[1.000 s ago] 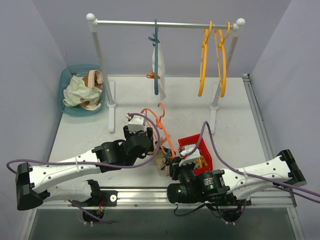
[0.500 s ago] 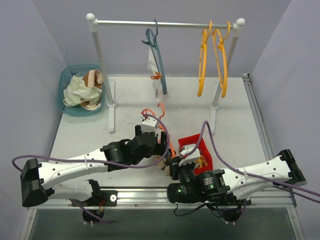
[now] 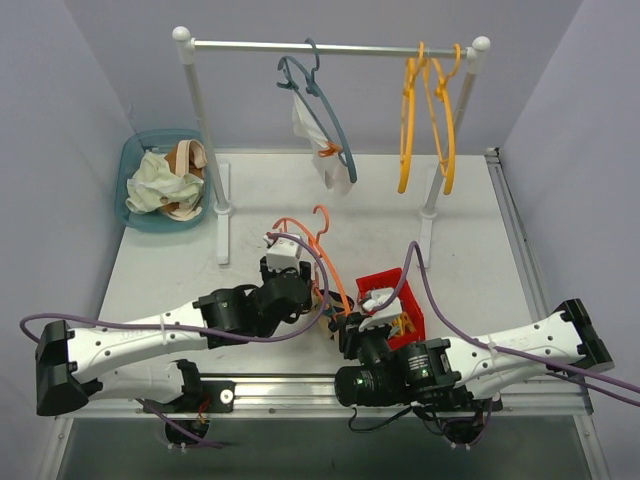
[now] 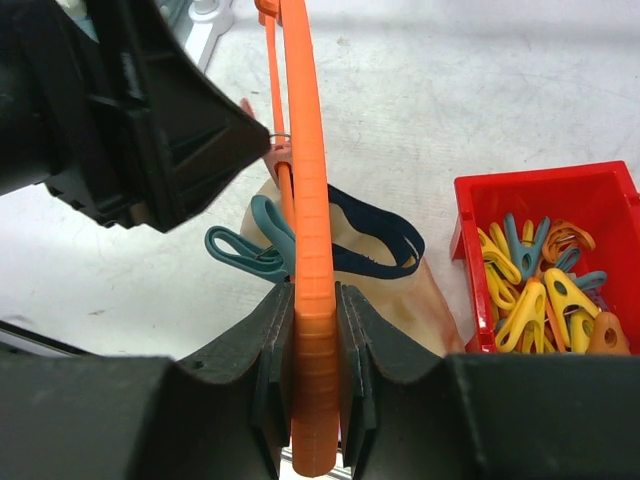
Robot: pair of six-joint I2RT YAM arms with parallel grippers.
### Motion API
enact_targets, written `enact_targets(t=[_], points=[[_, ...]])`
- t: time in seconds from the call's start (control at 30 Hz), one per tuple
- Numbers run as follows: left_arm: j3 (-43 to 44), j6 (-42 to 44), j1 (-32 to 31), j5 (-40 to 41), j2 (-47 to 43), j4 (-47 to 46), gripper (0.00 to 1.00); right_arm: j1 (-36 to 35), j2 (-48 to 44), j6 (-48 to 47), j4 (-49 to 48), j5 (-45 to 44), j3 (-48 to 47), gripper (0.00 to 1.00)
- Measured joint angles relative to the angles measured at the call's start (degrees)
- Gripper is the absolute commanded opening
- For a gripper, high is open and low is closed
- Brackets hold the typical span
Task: Remove the underwear clipped to the hanger
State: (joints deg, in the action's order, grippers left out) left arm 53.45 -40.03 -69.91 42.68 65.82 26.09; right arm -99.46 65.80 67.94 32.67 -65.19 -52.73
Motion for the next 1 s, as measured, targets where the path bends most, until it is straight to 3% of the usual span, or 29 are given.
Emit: enact_targets(t=[0.17,0.43,0.5,0.57,0.6,0.63,0.7,1.0], points=[[-3.3,-2.3,-0.2,2.7,-5.5,0.3,0.35,0.0,-0.7,0.9,-0.5,-0.1,0.0,0.00],[-9.8,-3.4,0.0,6.9,-11.5,-0.5,0.32,0.0,-2.4,1.3,0.3,-0.2,0.0,0.00],[-10.9,-4.4,0.0,7.1,-12.4,-0.7,0.45,0.0,-2.6,1.3,0.5,-0.4,0.0,0.00],[-11.6,-5.1,0.0,7.0,-13.4,-1.0,0.62,0.0,-2.5,1.2,0.6,-0.5,0.0,0.00],[-11.8,-5.6,0.0,6.6,-13.9,-1.4,0.76,0.0,-2.5,1.2,0.6,-0.5,0.0,0.00],[-11.9,-5.8,0.0,6.1,-14.7,-2.3,0.80,0.0,-2.5,1.2,0.6,-0.5,0.0,0.00],[-11.7,-6.5,0.0,5.1,-15.6,-4.1,0.86,0.0,-2.5,1.1,0.7,-0.5,0.0,0.00],[-2.9,-13.1,0.0,1.7,-7.8,-3.9,0.95,0.0,1.3,0.3,0.9,-1.2,-1.0,0.00]])
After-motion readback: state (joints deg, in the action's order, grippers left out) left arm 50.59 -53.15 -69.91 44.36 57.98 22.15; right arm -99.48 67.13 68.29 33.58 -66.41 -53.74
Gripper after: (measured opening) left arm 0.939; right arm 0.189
